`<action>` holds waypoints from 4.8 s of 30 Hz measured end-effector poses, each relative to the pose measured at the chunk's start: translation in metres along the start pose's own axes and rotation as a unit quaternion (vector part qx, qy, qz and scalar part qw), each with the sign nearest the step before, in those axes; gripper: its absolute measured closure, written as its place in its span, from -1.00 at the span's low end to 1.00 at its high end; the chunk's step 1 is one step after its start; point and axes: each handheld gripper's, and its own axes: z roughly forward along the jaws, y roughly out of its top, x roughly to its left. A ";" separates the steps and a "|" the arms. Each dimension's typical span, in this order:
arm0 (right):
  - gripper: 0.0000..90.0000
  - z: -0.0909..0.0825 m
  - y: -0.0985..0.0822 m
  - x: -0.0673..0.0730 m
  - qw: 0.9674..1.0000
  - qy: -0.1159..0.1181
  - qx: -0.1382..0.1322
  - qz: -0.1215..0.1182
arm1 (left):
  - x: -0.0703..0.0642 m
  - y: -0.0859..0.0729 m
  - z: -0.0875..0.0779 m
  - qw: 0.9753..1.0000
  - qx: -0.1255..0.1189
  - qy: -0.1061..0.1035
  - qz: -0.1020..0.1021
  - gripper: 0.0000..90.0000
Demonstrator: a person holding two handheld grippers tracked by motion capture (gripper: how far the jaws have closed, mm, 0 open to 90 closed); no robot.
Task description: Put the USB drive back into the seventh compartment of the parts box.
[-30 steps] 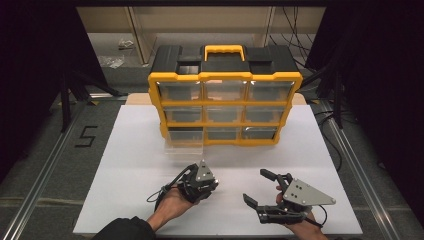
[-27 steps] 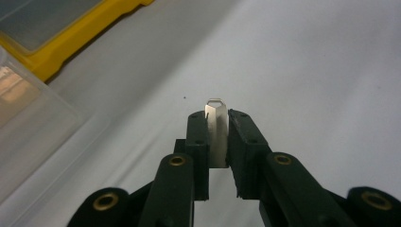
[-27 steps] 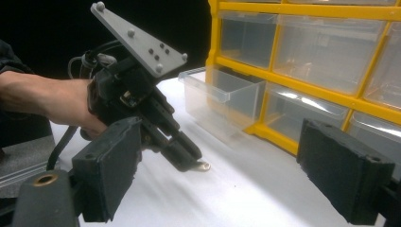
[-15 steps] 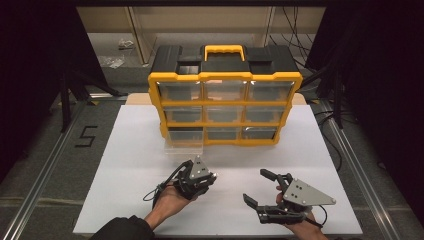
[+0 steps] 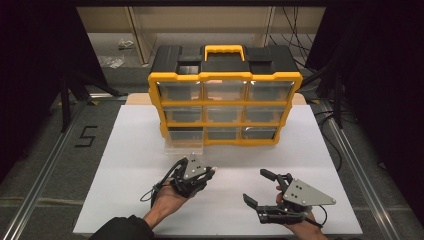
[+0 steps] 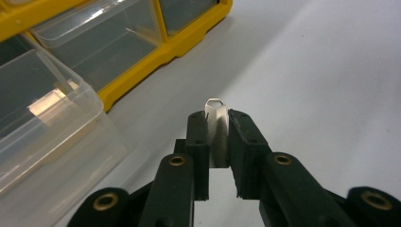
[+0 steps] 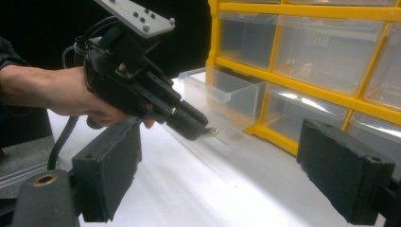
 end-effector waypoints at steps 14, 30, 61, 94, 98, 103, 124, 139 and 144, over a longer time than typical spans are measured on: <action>-0.65 0.000 0.000 -0.001 1.000 0.000 0.000 0.003 | 0.004 0.001 -0.007 0.999 -0.037 0.015 -0.002 0.75; -0.65 0.000 0.000 -0.001 1.000 -0.002 -0.001 0.002 | 0.012 0.003 -0.016 0.996 -0.077 0.042 -0.022 0.75; -0.65 0.000 0.001 0.000 1.000 -0.002 -0.001 0.000 | 0.035 0.006 -0.030 0.986 -0.126 0.086 -0.069 0.75; -0.65 0.000 0.001 0.000 1.000 -0.002 -0.001 -0.001 | 0.078 0.003 -0.019 0.976 -0.113 0.137 -0.126 0.75; -0.65 0.000 0.001 0.000 1.000 -0.002 0.000 -0.001 | 0.079 0.002 -0.019 0.975 -0.111 0.143 -0.128 0.75; -0.65 0.000 0.001 0.000 1.000 -0.002 0.000 0.000 | 0.082 0.001 -0.016 0.975 -0.103 0.149 -0.132 0.75; -0.65 0.000 0.000 0.000 1.000 -0.001 0.000 -0.001 | 0.087 0.000 -0.015 0.973 -0.097 0.153 -0.139 0.53; -0.65 0.000 0.001 -0.001 1.000 -0.002 -0.001 0.001 | 0.074 0.014 -0.028 0.974 -0.132 0.101 -0.153 -0.48; -0.65 0.000 0.001 -0.001 1.000 -0.002 -0.001 0.001 | 0.071 0.014 -0.030 0.974 -0.142 0.084 -0.154 -0.57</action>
